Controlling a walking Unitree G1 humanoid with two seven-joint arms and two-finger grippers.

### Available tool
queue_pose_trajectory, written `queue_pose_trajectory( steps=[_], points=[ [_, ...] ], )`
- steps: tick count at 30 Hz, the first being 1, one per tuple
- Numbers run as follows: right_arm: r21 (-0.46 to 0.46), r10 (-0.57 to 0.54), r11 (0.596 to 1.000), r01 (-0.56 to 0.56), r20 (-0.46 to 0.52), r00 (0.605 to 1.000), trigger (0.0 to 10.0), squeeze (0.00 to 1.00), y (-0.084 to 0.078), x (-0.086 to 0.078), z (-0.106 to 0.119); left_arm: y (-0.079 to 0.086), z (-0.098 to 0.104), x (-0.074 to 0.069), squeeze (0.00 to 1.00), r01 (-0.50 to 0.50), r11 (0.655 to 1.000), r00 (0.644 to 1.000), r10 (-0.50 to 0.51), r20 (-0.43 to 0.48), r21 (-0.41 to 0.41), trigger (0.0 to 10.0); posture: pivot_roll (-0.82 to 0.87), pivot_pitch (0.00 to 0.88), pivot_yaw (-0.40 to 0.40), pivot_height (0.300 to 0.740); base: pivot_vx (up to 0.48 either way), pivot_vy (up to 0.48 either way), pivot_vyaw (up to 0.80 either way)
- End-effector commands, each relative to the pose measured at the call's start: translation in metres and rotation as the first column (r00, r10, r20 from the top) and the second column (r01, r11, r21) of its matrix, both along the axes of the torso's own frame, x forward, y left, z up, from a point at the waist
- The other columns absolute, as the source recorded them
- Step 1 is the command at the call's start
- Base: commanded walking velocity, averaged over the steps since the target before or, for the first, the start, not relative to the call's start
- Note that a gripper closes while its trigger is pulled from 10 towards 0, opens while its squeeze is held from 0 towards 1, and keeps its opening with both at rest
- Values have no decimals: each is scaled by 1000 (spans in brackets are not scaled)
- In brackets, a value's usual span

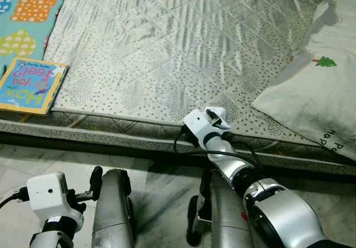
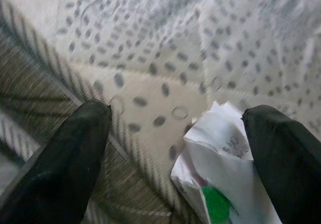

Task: Clean up the room

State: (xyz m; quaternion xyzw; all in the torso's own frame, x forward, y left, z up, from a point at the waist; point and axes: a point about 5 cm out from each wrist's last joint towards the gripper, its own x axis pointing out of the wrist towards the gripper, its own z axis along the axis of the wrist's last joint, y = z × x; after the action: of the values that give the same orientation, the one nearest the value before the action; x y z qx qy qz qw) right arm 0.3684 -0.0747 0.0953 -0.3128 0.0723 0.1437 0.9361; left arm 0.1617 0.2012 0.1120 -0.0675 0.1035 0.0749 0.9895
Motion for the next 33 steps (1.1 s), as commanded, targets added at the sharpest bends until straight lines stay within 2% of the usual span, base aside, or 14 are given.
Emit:
queue_pose_trajectory(
  steps=[1,5,9,13,15,20,24,26,30,33],
  points=[
    [28,5,1000,-5,3,1000,10000,0,1,1,2,3,-2,-5,0,-19,1000,1000,19,-24,10,10000,180,371,-83,590,0,0,0],
    [100,13,995,-18,52,999,10000,0,1,3,11,3,-2,-3,0,-19,1000,1000,19,-20,10,10000,180,370,-84,590,0,0,0],
    [106,18,994,-29,105,994,10000,0,-1,6,19,3,-1,-2,0,-19,1000,1000,19,-18,11,10000,180,367,-83,590,0,0,0],
    [73,18,997,-26,103,994,10000,0,-4,6,17,3,-2,-1,0,-19,1000,1000,19,-17,11,10000,178,366,-82,590,0,0,0],
    [16,3,1000,-5,96,995,10000,0,-11,6,14,2,-2,-1,0,-18,1000,1000,18,-16,12,10000,182,364,-82,590,0,0,0],
    [-34,-23,999,26,94,995,10000,0,-21,9,14,2,-1,0,0,-20,1000,1000,21,-14,13,10000,184,363,-82,590,0,0,0],
    [-52,-42,998,46,76,996,10000,0,-31,10,13,3,-1,0,0,-23,1000,1000,24,-13,12,10000,185,362,-84,590,0,0,0],
    [-57,-67,996,69,41,997,10000,0,-44,9,8,3,-2,0,0,-27,1000,1000,27,-13,10,10000,185,361,-87,590,0,0,0],
    [-56,-81,995,80,-6,997,10000,0,-55,6,1,3,-2,0,0,-29,1000,999,29,-15,5,10000,179,362,-86,590,0,0,0],
    [-37,-78,996,77,-50,996,10000,0,-57,4,-5,3,-3,0,0,-29,1000,999,29,-18,0,10000,175,361,-81,590,0,0,0]
  ],
)
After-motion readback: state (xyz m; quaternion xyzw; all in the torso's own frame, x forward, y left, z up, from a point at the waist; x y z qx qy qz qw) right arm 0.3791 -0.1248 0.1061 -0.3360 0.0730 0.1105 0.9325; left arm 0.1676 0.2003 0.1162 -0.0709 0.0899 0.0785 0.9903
